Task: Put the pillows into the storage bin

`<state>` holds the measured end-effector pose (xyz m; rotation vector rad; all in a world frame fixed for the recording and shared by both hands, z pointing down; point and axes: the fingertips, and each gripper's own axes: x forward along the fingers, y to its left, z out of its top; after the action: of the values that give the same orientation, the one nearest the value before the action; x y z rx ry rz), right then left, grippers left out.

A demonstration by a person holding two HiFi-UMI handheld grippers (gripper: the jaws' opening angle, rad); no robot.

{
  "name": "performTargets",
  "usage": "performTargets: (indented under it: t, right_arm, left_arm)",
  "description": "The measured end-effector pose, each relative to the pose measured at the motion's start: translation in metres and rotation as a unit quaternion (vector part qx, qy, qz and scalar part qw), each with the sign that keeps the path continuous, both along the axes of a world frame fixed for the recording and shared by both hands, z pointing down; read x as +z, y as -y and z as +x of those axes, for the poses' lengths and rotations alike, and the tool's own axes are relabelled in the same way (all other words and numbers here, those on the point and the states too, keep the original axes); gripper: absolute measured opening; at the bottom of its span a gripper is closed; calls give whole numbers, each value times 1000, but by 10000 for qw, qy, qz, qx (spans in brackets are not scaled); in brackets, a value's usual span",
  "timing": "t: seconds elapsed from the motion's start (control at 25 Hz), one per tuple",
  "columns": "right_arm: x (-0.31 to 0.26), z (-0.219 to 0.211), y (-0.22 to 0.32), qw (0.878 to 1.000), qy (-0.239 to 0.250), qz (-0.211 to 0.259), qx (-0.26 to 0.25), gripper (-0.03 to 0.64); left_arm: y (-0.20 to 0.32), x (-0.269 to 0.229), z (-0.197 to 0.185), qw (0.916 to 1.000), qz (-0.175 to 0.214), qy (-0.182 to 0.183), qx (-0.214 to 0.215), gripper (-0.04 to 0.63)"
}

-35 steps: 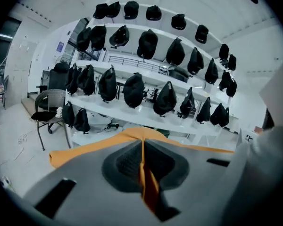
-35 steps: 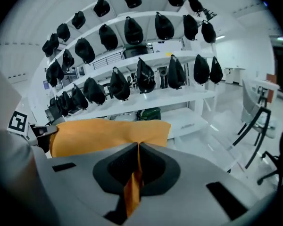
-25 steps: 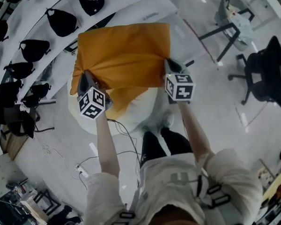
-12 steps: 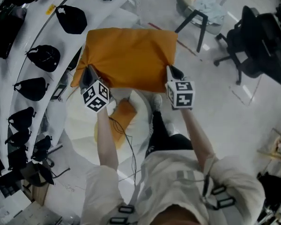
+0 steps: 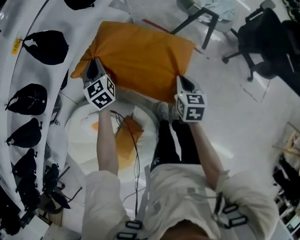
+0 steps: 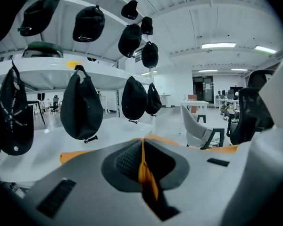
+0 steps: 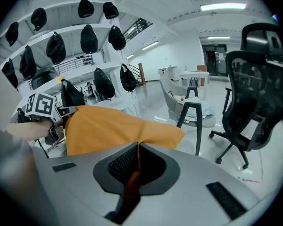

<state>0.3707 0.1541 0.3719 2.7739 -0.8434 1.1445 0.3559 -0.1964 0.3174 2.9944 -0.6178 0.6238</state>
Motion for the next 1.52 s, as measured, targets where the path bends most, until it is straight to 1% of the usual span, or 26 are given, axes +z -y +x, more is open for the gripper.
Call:
performTargets:
  t: [0.12, 0.28, 0.4, 0.64, 0.88, 1.08, 1.24, 1.36, 1.44, 1.52]
  right_arm:
    - [17, 11, 4, 9996, 200, 26, 208, 12]
    - [40, 19, 12, 9987, 372, 9, 362, 12]
    - [58, 18, 14, 9982, 462, 9, 387, 12]
    - [107, 5, 13, 9972, 583, 48, 458, 12]
    - [155, 8, 30, 9974, 493, 84, 514, 12]
    - [193, 14, 49, 9974, 451, -45, 557, 12]
    - [216, 28, 64, 9980, 423, -65, 462, 12]
    - [226, 30, 66, 9979, 426, -115, 484, 12]
    - [232, 25, 73, 9974, 546, -66, 462, 12]
    - [246, 14, 82, 9960, 812, -22, 362, 12]
  left_arm:
    - [5, 21, 28, 9997, -15, 210, 108, 17]
    - [14, 50, 47, 9990, -17, 394, 197, 17]
    - [16, 71, 51, 9985, 10, 517, 204, 17]
    - [14, 120, 48, 9973, 112, 660, 293, 17]
    - [30, 176, 61, 9967, 159, 695, 382, 17]
    - [47, 221, 77, 9963, 139, 710, 455, 17]
    - [63, 238, 80, 9973, 124, 657, 301, 17]
    - [65, 254, 84, 9971, 76, 700, 304, 17]
    - [72, 264, 85, 9968, 69, 752, 245, 17]
    - [80, 275, 82, 9962, 118, 858, 126, 17]
